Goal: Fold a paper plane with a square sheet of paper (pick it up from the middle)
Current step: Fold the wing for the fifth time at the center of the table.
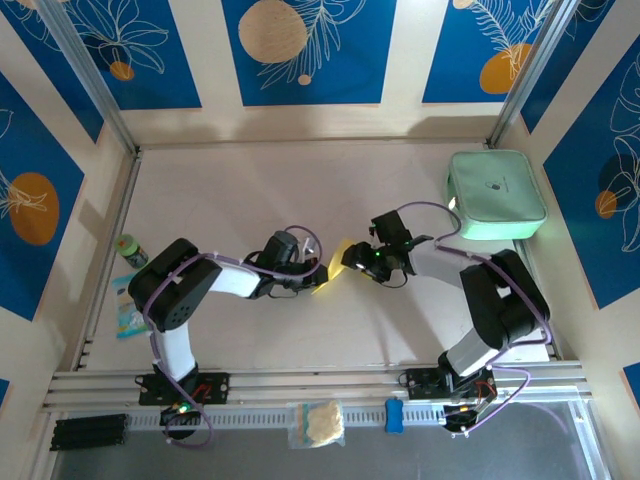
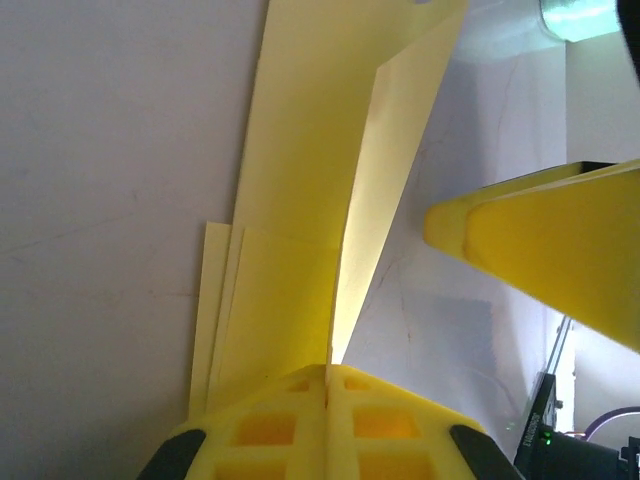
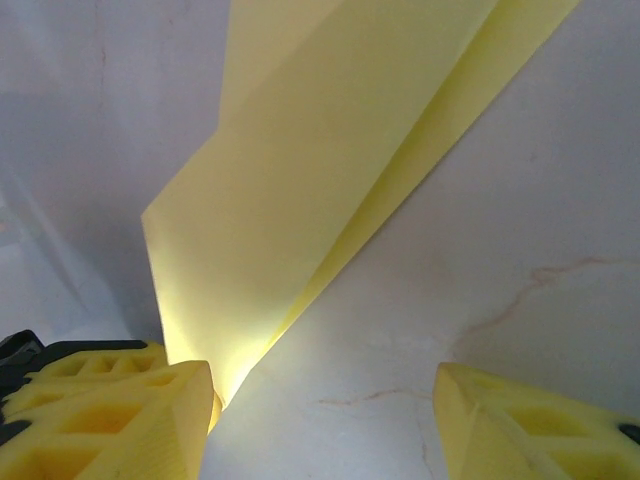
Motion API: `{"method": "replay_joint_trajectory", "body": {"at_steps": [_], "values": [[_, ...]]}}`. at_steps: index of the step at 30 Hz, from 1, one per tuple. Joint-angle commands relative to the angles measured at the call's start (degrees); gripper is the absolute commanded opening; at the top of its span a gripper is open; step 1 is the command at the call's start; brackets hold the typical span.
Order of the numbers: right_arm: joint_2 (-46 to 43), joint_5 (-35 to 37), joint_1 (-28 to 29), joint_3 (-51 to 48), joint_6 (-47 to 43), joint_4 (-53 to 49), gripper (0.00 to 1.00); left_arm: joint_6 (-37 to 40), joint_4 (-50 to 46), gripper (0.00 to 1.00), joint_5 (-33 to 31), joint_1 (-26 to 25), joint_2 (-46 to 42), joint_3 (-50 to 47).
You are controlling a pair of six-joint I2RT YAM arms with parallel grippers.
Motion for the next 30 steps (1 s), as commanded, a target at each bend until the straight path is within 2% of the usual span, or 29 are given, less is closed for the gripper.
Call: {"method": "replay_joint_trajectory", "body": {"at_steps": [1, 7, 17, 30], "values": [[1.9, -2.3, 0.6, 2.4, -1.7, 0.4, 0.6, -2.5, 3.7, 0.0, 1.6, 0.9, 0.8, -1.1], [5.1, -2.2, 0.9, 4.9, -1.1, 0.0, 0.6, -3.2, 4.7, 0.0, 2.0, 1.1, 1.4, -1.4], [10.9, 2.2, 1.7, 10.1, 2.3, -7.1, 0.59, -3.7, 7.0, 0.0, 2.6, 1.4, 2.3, -2.2], [19.2, 10.2, 4.3, 18.4, 5.9, -19.8, 0.62, -2.7, 6.9, 0.1, 1.5, 1.5, 1.4, -3.3]]}}
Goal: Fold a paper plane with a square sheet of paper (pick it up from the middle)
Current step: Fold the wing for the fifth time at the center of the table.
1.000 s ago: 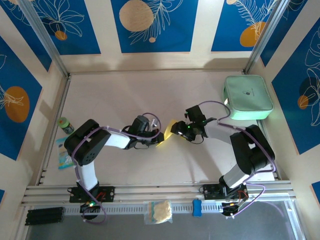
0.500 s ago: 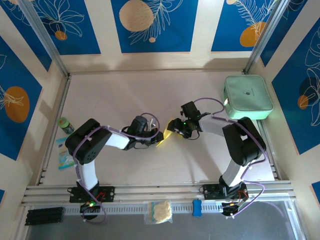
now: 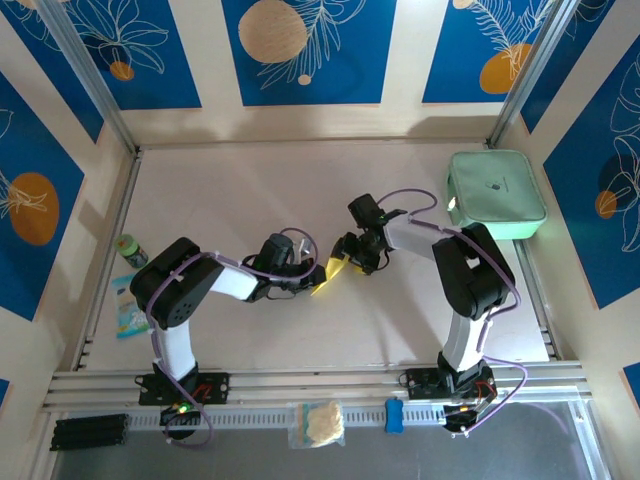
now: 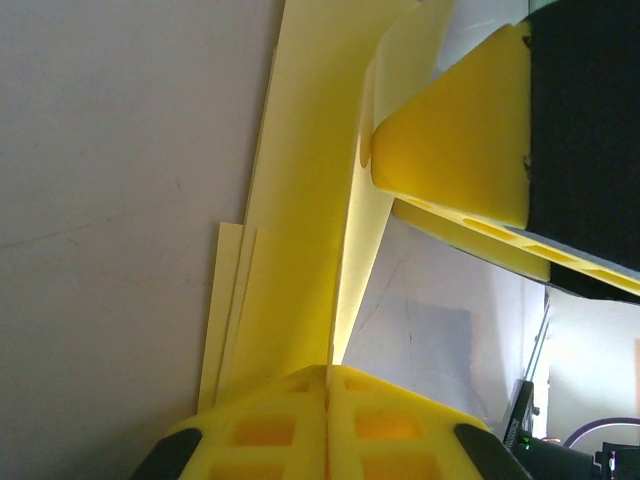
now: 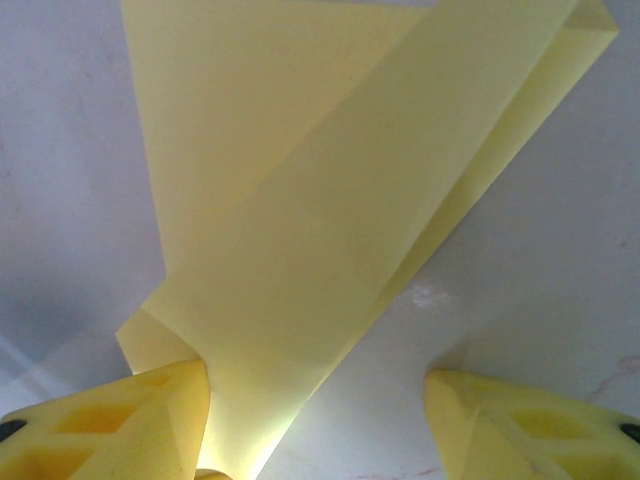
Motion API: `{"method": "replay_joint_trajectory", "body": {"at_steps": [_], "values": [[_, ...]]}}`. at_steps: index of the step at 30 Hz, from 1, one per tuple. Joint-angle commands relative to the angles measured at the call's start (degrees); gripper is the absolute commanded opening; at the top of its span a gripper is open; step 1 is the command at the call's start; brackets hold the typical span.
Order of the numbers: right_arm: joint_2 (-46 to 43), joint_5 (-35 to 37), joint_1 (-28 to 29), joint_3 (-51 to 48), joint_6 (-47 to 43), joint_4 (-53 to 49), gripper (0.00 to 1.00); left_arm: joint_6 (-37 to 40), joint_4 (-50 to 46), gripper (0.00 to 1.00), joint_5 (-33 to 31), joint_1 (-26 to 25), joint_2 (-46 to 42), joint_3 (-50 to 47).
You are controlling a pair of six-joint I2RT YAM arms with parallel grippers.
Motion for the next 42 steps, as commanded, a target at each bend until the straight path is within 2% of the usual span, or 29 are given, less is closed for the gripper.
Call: {"method": "replay_joint_trajectory", "body": {"at_steps": [1, 10, 16, 27, 33, 42], "values": [[5.8, 4.8, 1.1, -0.1, 1.2, -2.5, 0.62, 0.5, 1.6, 0.11, 0.3, 0.7, 0.1, -1.1], [9.3, 6.9, 2.1, 3.1, 1.8, -6.3, 0.65, 0.6, 2.0, 0.2, 0.6, 1.2, -1.2, -1.8], [10.0, 7.2, 2.3, 3.7, 1.8, -6.9, 0.65, 1.8, 0.5, 0.23, 0.1, 1.4, -1.8, -2.1], [10.3, 7.5, 2.6, 3.4, 1.5, -7.2, 0.64, 1.3, 1.1, 0.27, -0.2, 1.8, -3.1, -2.9], [10.3, 7.2, 2.5, 3.1, 1.2, -6.7, 0.63, -2.0, 0.4, 0.28, -3.5, 2.3, -4.0, -4.4], [10.4, 7.1, 2.5, 3.2, 0.9, -6.7, 0.62, -1.9, 2.1, 0.29, -2.6, 2.4, -4.2, -4.7]]}}
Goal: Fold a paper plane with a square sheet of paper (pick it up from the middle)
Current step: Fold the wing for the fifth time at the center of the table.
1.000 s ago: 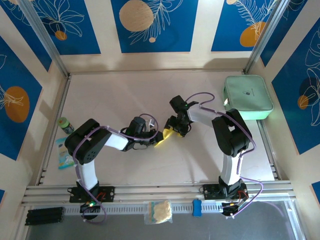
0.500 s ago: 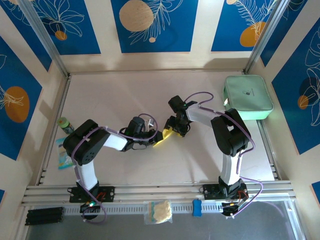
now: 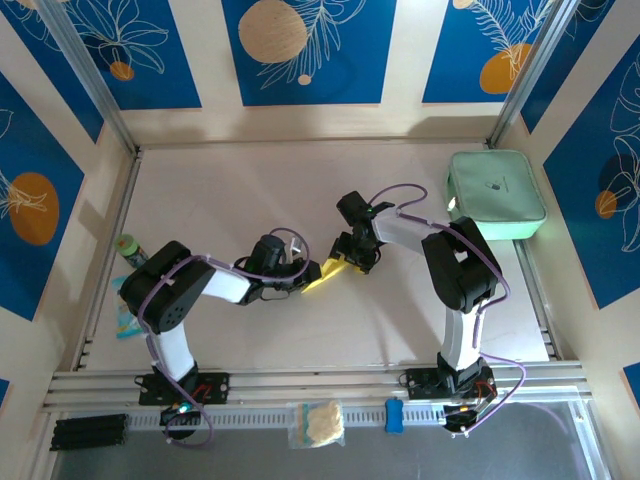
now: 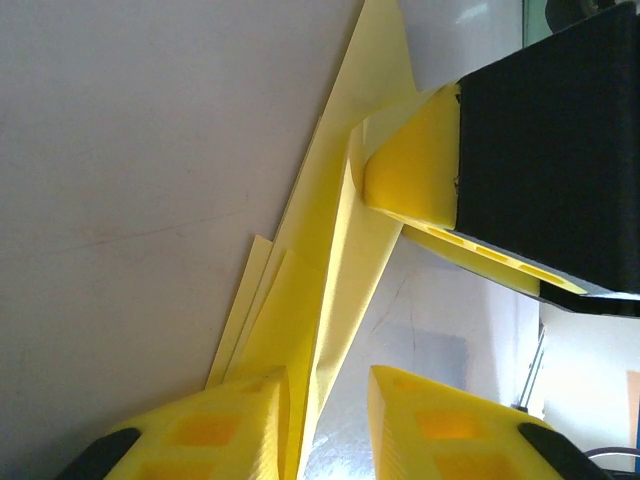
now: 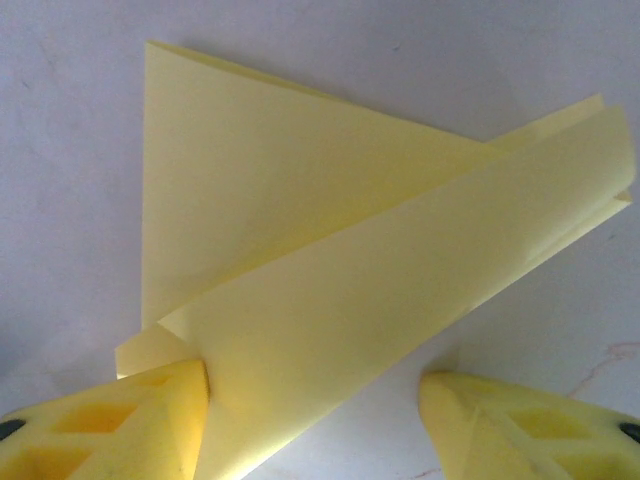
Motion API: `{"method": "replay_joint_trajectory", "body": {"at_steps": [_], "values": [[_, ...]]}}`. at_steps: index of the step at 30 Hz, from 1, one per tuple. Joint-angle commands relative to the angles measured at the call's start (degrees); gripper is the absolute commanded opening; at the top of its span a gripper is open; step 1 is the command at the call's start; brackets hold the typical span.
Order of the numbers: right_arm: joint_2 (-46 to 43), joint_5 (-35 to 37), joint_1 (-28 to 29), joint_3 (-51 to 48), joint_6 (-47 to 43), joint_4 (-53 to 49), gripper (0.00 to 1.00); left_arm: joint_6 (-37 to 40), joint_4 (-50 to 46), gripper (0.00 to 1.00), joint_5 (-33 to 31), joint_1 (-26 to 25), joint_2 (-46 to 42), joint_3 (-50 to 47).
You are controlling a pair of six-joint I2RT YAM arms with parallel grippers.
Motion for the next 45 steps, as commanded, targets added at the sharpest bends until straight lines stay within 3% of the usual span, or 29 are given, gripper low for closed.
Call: {"method": "replay_joint_trajectory", "body": {"at_steps": [1, 14, 22, 27, 37, 45], "values": [[6.2, 2.2, 0.3, -3.4, -0.6, 1.2, 0.61, -0.2, 0.6, 0.29, -0.3, 0.6, -1.1, -1.2], [6.6, 1.9, 0.5, -3.4, -2.2, 2.2, 0.6, -6.2, -2.2, 0.32, -5.6, 1.0, -2.5, -2.0], [6.6, 2.2, 0.8, -3.4, -3.6, 2.2, 0.59, 3.2, -18.4, 0.41, -3.3, 0.9, -2.5, 5.3], [6.6, 2.1, 0.9, -3.4, -3.8, 2.6, 0.58, 8.3, -23.7, 0.43, -3.2, 1.2, -2.5, 7.3], [6.6, 2.1, 0.9, -3.1, -4.3, 2.6, 0.57, 11.9, -20.7, 0.46, -1.3, 1.9, -5.1, 7.8], [6.5, 2.1, 1.0, -3.2, -4.9, 2.9, 0.57, 14.0, -23.7, 0.46, -2.2, 3.1, -7.5, 7.7]]}}
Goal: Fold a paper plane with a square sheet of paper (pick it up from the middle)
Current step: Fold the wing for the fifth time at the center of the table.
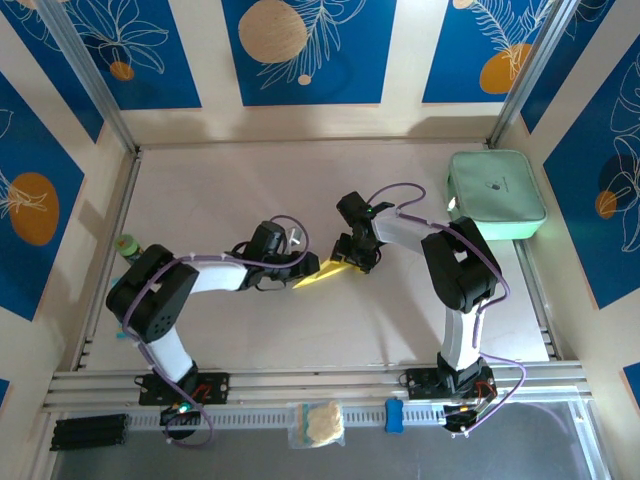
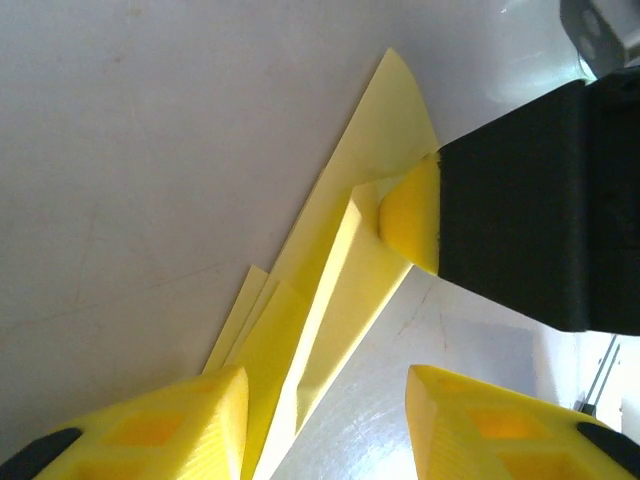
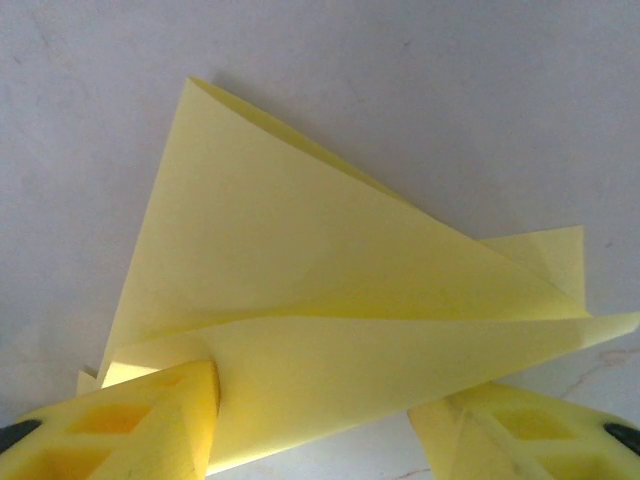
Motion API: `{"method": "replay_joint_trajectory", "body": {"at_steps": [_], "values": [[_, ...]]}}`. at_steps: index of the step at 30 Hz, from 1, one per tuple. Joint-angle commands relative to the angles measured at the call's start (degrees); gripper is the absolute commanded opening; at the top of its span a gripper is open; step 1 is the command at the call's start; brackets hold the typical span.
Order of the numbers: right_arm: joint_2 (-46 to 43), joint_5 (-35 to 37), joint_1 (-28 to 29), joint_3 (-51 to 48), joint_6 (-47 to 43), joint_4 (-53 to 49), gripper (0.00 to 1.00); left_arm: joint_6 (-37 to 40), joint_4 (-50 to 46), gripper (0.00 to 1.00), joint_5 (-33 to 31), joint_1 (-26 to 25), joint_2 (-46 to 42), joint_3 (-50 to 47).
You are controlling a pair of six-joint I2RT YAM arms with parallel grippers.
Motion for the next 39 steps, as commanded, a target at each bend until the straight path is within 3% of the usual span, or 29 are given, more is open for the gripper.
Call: {"method": "replay_joint_trajectory", "body": {"at_steps": [1, 9, 14, 30, 39], "values": [[6.4, 1.9, 0.9, -3.1, -1.7, 3.4, 0.57, 3.7, -4.0, 0.46, 0.0, 1.3, -2.3, 0.6], [6.5, 1.7, 0.8, -2.9, -2.1, 3.8, 0.57, 16.4, -11.2, 0.46, 0.9, 1.4, -4.3, 0.7], [6.8, 1.5, 0.8, -2.8, -2.3, 3.8, 0.56, 20.0, -12.9, 0.46, 1.3, 0.8, -3.4, 0.6], [7.2, 1.3, 0.6, -2.5, -2.3, 3.6, 0.56, 19.8, -15.5, 0.29, -0.6, 0.3, -0.1, 1.3], [7.8, 1.2, 0.7, -1.9, -2.7, 3.5, 0.56, 15.8, -13.3, 0.25, 1.3, 0.1, 0.2, 0.4]]}}
